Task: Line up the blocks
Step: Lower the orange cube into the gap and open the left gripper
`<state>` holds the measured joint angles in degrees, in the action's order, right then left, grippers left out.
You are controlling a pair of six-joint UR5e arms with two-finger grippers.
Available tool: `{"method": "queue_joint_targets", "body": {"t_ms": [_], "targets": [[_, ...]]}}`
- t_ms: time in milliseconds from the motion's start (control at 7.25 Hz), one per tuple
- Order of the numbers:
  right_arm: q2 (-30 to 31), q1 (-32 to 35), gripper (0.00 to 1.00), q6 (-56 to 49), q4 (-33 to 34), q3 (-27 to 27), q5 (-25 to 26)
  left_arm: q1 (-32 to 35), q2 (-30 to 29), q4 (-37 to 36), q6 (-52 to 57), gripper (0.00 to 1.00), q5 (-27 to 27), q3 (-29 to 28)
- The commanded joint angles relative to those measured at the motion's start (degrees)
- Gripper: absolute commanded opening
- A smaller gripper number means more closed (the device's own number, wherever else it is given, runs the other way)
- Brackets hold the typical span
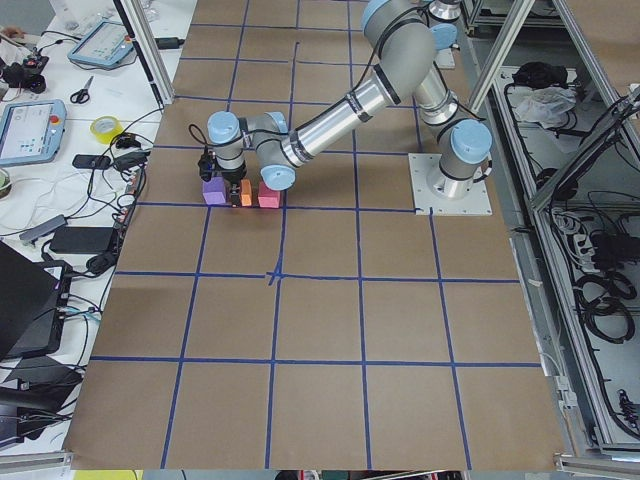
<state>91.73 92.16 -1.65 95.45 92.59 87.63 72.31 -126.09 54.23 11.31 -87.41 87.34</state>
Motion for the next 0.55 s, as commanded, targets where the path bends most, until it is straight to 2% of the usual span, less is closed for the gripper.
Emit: {"method": "queue_joint_targets", "body": {"t_ms": [0, 414], "targets": [[0.2, 0.0, 1.0, 0.2, 0.1, 0.5, -0.3, 1.8, 2.1, 0.5, -2.0, 1.0, -0.2, -0.1], [0.2, 0.0, 1.0, -0.2, 0.0, 0.5, 0.2, 4.4, 9.1, 9.7, -1.9, 1.0, -0.4, -0.2]]}}
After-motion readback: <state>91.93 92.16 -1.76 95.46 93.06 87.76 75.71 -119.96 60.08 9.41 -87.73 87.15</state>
